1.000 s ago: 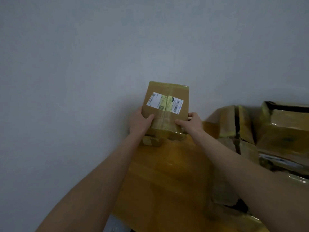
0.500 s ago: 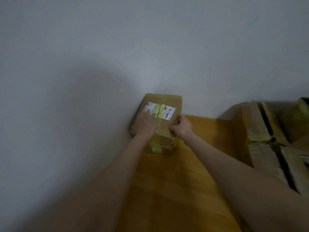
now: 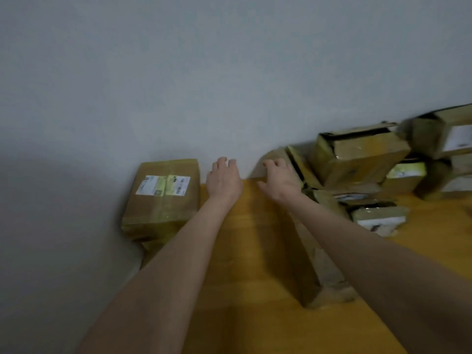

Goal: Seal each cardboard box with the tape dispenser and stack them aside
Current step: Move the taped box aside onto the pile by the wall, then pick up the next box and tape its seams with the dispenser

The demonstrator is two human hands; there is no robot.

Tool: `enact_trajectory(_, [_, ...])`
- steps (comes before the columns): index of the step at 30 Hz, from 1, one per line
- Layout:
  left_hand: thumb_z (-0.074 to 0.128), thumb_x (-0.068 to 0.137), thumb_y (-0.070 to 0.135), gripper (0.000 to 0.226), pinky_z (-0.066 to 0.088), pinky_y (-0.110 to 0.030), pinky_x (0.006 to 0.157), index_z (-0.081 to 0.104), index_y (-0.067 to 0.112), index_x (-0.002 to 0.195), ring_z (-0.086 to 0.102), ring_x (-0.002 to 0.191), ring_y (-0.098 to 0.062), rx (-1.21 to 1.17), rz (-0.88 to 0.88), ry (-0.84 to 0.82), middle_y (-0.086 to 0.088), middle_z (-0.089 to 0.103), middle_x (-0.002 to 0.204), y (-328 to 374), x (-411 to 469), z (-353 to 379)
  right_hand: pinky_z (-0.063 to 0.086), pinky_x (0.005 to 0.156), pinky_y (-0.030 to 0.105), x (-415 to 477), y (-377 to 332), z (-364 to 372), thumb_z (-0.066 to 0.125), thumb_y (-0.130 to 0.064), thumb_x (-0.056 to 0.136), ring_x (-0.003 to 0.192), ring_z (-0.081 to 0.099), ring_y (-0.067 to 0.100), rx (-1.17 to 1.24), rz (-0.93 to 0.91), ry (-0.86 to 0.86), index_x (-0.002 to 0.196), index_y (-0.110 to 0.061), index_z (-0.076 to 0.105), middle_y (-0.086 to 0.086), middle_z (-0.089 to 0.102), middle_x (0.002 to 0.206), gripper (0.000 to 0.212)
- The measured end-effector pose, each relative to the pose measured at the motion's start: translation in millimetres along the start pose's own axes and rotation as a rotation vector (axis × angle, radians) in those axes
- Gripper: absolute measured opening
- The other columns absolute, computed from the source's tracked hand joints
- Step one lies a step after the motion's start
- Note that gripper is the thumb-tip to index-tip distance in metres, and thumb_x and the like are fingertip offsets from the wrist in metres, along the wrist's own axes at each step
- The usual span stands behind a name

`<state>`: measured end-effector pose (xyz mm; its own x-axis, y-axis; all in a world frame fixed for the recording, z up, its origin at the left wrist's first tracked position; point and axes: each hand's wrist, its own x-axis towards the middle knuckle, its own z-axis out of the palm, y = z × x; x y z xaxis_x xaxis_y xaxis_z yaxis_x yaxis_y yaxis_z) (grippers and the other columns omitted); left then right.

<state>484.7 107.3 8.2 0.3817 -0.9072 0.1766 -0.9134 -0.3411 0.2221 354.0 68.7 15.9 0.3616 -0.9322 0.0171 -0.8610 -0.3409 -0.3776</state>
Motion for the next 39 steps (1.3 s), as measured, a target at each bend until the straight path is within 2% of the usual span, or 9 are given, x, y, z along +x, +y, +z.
enact_trajectory(9, [0.049, 0.09, 0.017, 0.042, 0.04, -0.038, 0.097, 0.045, 0.012, 0.131, 0.04, 0.124, -0.027, -0.01, 0.256, 0.005, -0.011, 0.042, 0.135, 200.4, -28.1, 13.1, 0.04, 0.101, 0.043, -54.7, 171.5, -88.6, 0.06, -0.034, 0.092, 0.13, 0.036, 0.031, 0.014, 0.174, 0.152, 0.141, -0.018, 0.038, 0.011, 0.037, 0.142, 0.056])
enact_trajectory(17, [0.052, 0.093, 0.019, 0.045, 0.046, -0.036, 0.091, 0.042, 0.016, 0.137, 0.039, 0.126, -0.024, -0.046, 0.298, -0.059, -0.007, 0.038, 0.141, 390.5, -85.6, 62.8, 0.04, 0.101, 0.042, -104.9, 346.0, -144.5, 0.056, -0.033, 0.094, 0.131, 0.034, 0.031, 0.033, 0.244, 0.133, 0.14, -0.017, 0.04, 0.011, 0.036, 0.143, 0.052])
enact_trajectory(26, [0.053, 0.092, 0.017, 0.047, 0.047, -0.033, 0.082, 0.041, 0.014, 0.137, 0.042, 0.124, -0.023, -0.058, 0.328, -0.14, -0.007, 0.04, 0.139, 502.3, -88.1, 114.0, 0.04, 0.102, 0.04, -96.3, 459.4, -167.8, 0.06, -0.032, 0.091, 0.13, 0.036, 0.031, 0.075, 0.292, 0.087, 0.137, -0.018, 0.044, 0.011, 0.039, 0.14, 0.05])
enact_trajectory(29, [0.056, 0.092, 0.021, 0.052, 0.049, -0.032, 0.083, 0.038, 0.015, 0.141, 0.044, 0.125, -0.022, -0.148, 0.266, -0.157, -0.006, 0.04, 0.141, 522.8, -68.3, 129.4, 0.041, 0.101, 0.041, -72.8, 487.2, -170.5, 0.06, -0.032, 0.091, 0.128, 0.039, 0.031, 0.121, 0.315, 0.104, 0.138, -0.018, 0.042, 0.011, 0.041, 0.14, 0.053])
enact_trajectory(32, [0.059, 0.092, 0.025, 0.057, 0.047, -0.032, 0.09, 0.035, 0.016, 0.143, 0.047, 0.124, -0.023, -0.34, 0.139, -0.144, -0.006, 0.04, 0.143, 543.7, -30.8, 139.0, 0.044, 0.102, 0.042, -33.1, 514.2, -181.6, 0.062, -0.033, 0.089, 0.126, 0.044, 0.03, 0.219, 0.349, 0.144, 0.141, -0.017, 0.041, 0.01, 0.04, 0.142, 0.058])
enact_trajectory(35, [0.059, 0.092, 0.027, 0.065, 0.042, -0.028, 0.085, 0.028, 0.014, 0.147, 0.046, 0.126, -0.024, -0.567, 0.021, -0.129, -0.007, 0.036, 0.146, 562.3, 15.3, 148.0, 0.047, 0.098, 0.046, 15.4, 537.5, -195.6, 0.066, -0.035, 0.085, 0.124, 0.048, 0.029, 0.345, 0.414, 0.218, 0.138, -0.016, 0.042, 0.009, 0.044, 0.14, 0.061])
enact_trajectory(39, [0.058, 0.093, 0.029, 0.079, 0.04, -0.038, 0.102, 0.009, 0.015, 0.153, 0.035, 0.137, -0.029, -0.744, -0.139, -0.136, -0.01, 0.019, 0.156, 581.7, 67.7, 157.8, 0.046, 0.101, 0.046, 72.7, 567.3, -207.7, 0.071, -0.027, 0.082, 0.125, 0.049, 0.029, 0.579, 0.468, 0.286, 0.143, -0.014, 0.035, 0.011, 0.045, 0.142, 0.072])
